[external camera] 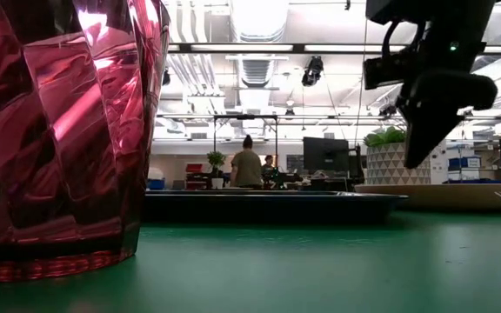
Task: Pick and place plate/cup/fork/spoon on tray
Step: Put the orange plate on the black table tray
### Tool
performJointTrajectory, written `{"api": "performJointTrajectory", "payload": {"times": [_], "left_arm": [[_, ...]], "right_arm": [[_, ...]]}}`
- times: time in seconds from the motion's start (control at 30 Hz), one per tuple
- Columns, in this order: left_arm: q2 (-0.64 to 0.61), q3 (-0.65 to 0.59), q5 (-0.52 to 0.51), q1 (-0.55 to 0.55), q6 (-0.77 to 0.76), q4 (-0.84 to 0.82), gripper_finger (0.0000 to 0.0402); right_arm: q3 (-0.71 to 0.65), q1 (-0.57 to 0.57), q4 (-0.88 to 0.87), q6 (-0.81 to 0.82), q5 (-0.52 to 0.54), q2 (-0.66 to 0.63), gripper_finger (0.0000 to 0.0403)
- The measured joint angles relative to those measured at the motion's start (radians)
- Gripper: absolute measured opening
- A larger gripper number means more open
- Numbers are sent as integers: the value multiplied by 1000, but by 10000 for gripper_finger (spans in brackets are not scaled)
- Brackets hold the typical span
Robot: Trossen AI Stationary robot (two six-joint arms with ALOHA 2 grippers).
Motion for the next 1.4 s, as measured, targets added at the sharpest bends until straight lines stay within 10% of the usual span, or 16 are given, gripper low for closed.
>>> {"api": "performJointTrajectory", "payload": {"times": [0.67, 1.4], "left_arm": [[0, 0, 0, 0, 23, 1, 83], [1, 0, 0, 0, 23, 0, 83]], "right_arm": [[-280, -20, 258, -69, 88, -103, 175], [-338, -45, 353, -22, 65, -109, 17]]}}
